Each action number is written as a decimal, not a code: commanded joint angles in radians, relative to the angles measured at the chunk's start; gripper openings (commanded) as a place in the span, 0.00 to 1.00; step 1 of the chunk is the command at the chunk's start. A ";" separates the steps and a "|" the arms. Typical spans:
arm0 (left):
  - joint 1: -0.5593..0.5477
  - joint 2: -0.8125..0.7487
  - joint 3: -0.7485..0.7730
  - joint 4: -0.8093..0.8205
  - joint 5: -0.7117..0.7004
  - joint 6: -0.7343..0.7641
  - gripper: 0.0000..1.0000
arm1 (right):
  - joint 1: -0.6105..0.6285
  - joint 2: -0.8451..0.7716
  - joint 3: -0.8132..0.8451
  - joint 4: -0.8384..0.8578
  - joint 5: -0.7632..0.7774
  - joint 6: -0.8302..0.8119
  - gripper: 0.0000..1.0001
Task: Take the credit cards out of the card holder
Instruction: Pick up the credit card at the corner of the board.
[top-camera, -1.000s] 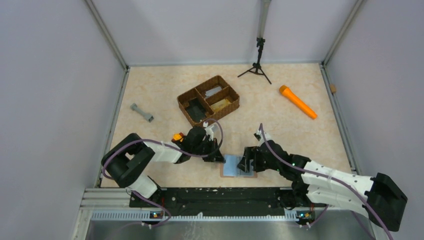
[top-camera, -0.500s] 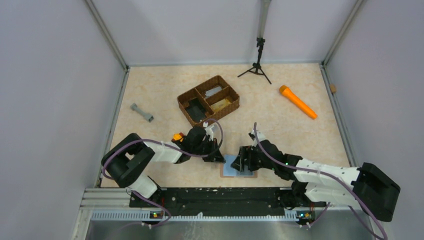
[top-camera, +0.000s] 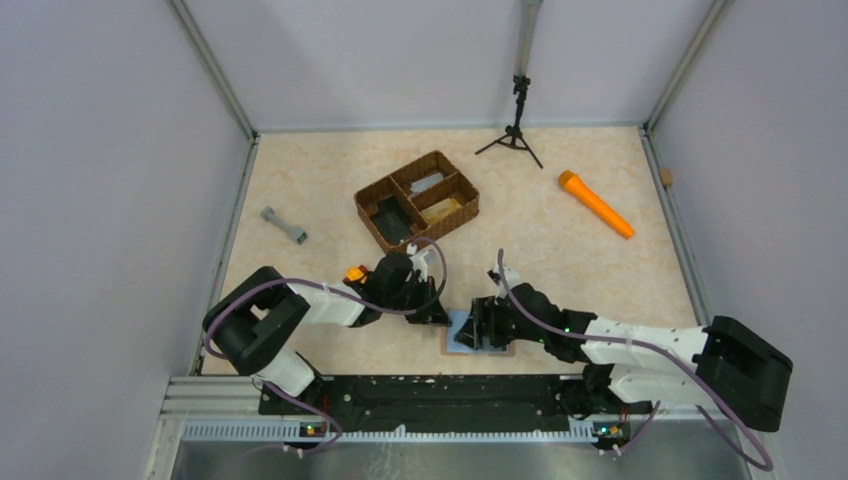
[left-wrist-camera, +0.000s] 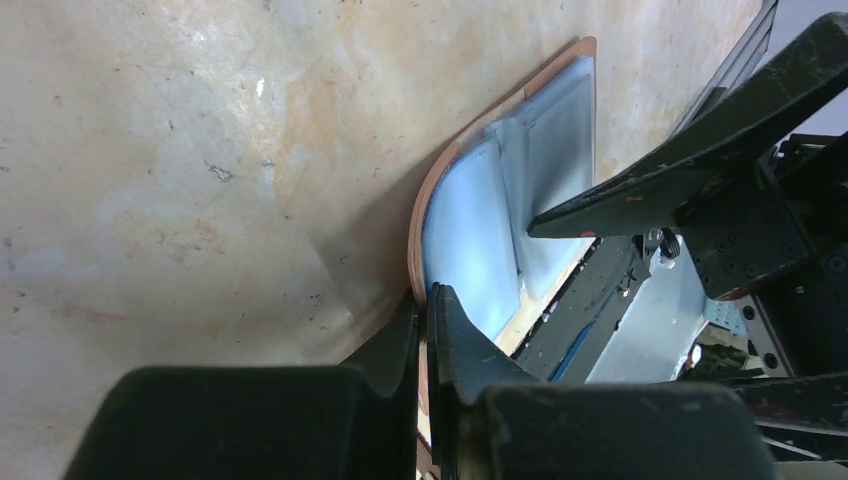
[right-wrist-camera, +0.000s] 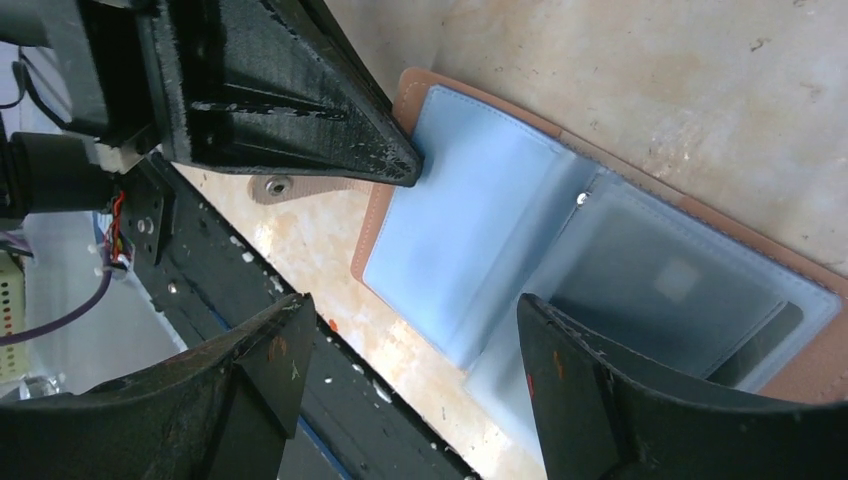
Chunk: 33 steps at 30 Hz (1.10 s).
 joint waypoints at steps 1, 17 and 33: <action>-0.005 -0.016 0.026 0.004 -0.002 0.017 0.04 | 0.013 -0.100 0.063 -0.096 0.019 -0.023 0.75; -0.005 -0.023 0.028 -0.006 -0.003 0.021 0.04 | 0.011 -0.301 0.030 -0.400 0.220 0.007 0.73; -0.005 -0.026 0.035 -0.020 -0.005 0.025 0.04 | 0.011 -0.128 -0.011 -0.214 0.112 0.015 0.69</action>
